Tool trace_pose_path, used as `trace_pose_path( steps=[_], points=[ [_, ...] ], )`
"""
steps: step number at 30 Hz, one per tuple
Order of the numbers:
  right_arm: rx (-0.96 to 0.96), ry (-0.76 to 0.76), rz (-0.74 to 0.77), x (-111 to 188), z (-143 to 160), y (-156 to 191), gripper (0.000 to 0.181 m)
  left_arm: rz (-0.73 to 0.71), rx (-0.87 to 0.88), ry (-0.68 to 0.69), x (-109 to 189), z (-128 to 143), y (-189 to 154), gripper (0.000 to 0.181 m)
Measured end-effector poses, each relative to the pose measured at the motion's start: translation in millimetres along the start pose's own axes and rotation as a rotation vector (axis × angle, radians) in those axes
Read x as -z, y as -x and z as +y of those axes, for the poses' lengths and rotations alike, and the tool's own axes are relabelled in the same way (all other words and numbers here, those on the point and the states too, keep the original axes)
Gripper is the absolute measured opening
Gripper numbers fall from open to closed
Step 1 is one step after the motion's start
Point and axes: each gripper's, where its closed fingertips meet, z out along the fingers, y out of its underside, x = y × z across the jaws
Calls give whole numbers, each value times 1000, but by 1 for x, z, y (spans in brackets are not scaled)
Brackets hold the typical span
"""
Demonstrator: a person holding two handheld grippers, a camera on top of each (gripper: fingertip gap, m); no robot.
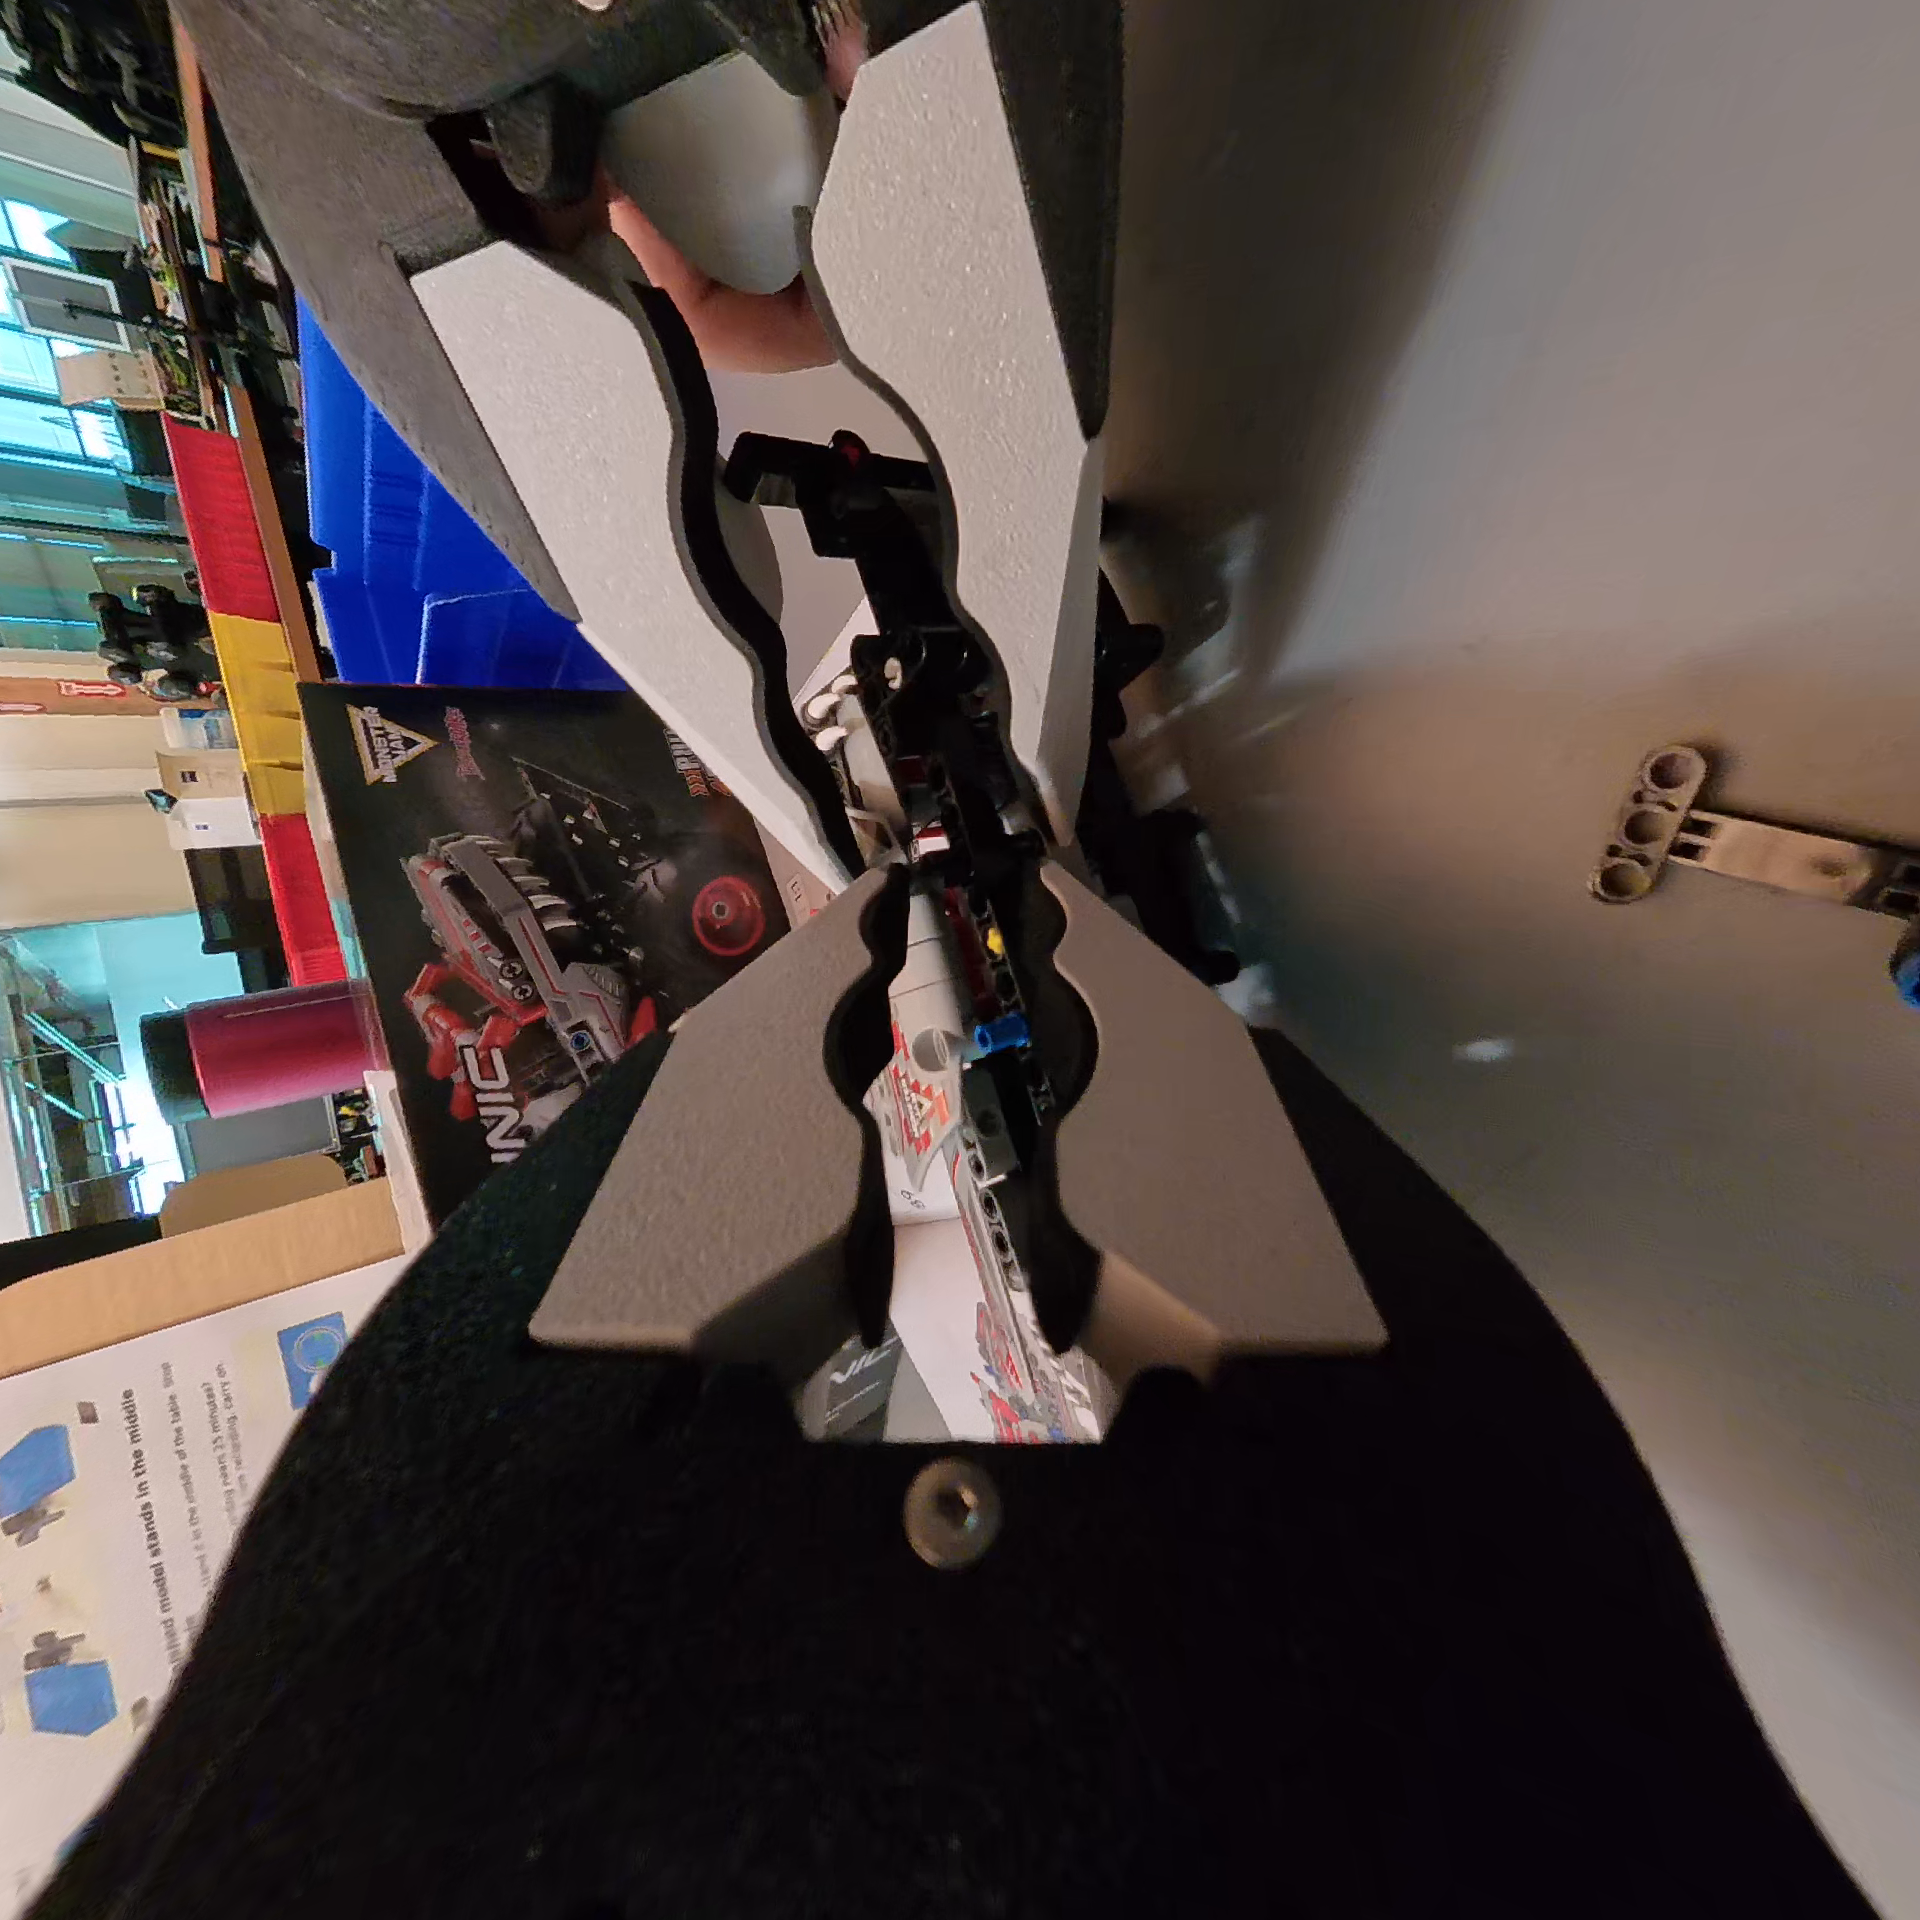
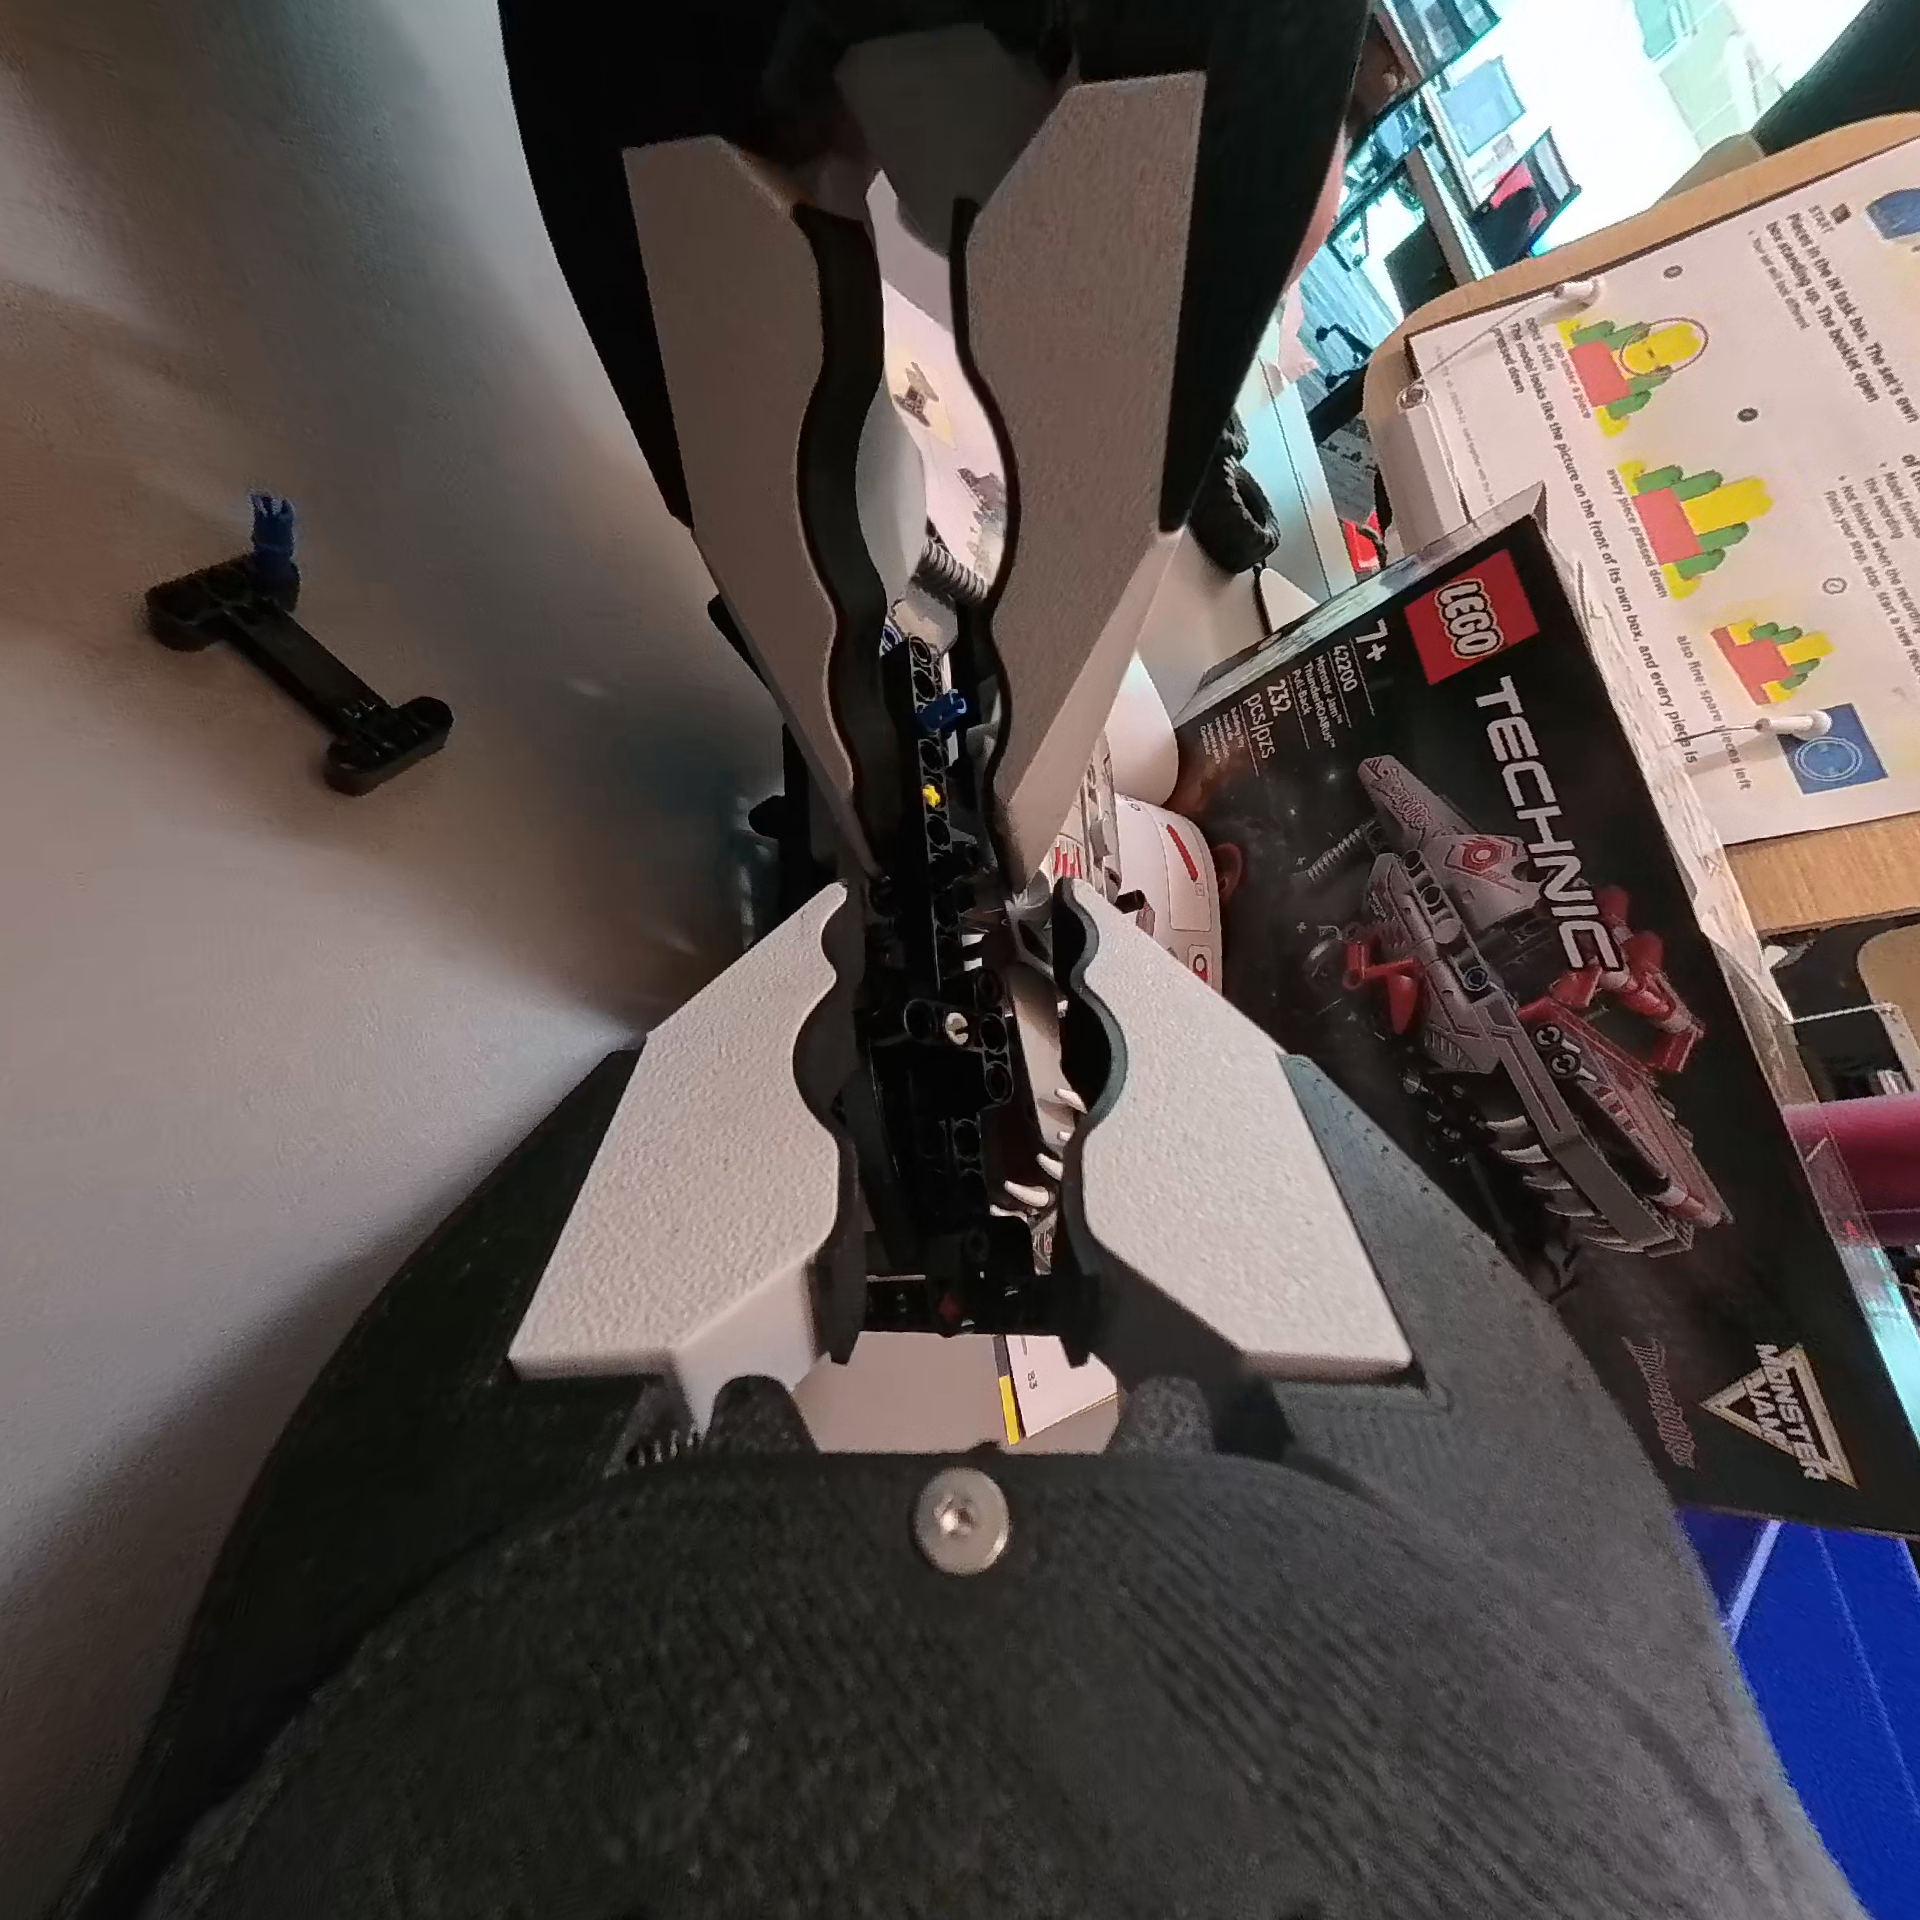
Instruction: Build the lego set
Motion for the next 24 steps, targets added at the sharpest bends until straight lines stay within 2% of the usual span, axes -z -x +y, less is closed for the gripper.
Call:
trace_pose_path(
  steps=[5,8,11,13,14,16,19,22,24],
  points=[
    [9,-20,19,0,-2,0,38,28,103,-50,2,0,-1,23],
    [-61,-84,-19,6,-7,0,33,38,215,-103,5,1,-1,29],
    [-179,-75,-62,20,2,-8,52,75,371,-161,13,3,2,37],
    [-292,-122,-86,30,4,-16,52,113,480,-219,19,4,6,40],
    [-357,-142,-90,32,7,-21,57,153,530,-233,21,6,6,49],
    [-490,-142,-117,33,16,-27,80,234,630,-221,22,13,5,68],
    [-595,-133,-192,26,28,-28,100,286,799,-221,20,22,15,80],
    [-599,-93,-251,14,36,-31,104,435,1027,-161,11,29,12,86],
    [-657,-95,-325,7,31,-28,105,515,1110,-140,4,29,7,87]
  ],
)
